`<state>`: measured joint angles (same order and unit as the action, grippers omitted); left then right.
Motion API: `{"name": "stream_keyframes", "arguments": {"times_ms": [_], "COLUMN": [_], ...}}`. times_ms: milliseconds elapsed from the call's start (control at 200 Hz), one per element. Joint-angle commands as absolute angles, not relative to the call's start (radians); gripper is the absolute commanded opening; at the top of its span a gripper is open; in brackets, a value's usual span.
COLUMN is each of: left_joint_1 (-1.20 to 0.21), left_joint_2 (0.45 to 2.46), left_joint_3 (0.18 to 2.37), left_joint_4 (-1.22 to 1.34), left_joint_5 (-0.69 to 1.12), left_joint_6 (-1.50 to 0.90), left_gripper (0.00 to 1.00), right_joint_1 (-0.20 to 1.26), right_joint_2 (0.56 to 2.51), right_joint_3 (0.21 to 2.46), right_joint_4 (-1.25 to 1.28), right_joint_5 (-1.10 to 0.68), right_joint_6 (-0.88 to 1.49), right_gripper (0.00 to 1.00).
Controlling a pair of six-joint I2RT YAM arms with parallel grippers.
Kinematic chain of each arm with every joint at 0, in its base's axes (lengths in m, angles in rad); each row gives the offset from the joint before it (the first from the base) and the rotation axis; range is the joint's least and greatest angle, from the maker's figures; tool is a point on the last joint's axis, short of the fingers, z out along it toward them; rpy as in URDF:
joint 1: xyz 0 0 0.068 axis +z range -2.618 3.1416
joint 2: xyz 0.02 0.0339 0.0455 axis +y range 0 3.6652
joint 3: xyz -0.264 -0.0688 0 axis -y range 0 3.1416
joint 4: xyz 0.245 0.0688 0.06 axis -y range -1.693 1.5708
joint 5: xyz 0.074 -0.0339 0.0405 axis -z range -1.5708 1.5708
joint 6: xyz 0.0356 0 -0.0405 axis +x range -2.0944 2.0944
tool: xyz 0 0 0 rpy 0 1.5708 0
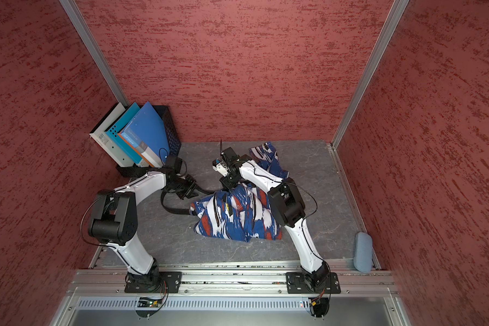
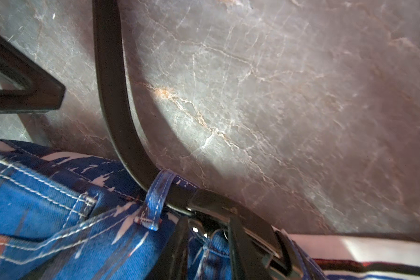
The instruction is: Remove the belt from the trousers
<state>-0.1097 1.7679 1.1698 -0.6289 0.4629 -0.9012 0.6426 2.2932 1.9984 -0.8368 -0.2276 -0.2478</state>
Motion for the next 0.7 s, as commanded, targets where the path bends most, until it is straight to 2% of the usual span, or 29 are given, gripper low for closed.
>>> {"name": "stream_keyframes", "arguments": {"times_ms": [0,326,696], "left_joint_1": [-0.102,-0.103,-0.107], "left_joint_2": [1.787,1.806,1.822], "left_joint_3": [1.208,1.218,1.244], "left_joint_4": [-0.637,-0.632,-0.650], "left_joint_5": [0.480,0.484,0.489], "left_joint_6": [-0.882,-0.883,-0.876], "left_gripper": [0.34,0.34,0.34], "right_joint_1": [0.653,0.658,0.663], "right_joint_2": [2.307,2.317,2.358], "right_joint_3": [2.008,1.974,1.950], "right_joint_4": [-0.847,-0.857,-0.845], "right_joint_5": [-0.268,-0.278,-0.154], "right_joint_6": [-0.261,-0.263,-0.271], "right_gripper": [0.31,0.31,0.29]}}
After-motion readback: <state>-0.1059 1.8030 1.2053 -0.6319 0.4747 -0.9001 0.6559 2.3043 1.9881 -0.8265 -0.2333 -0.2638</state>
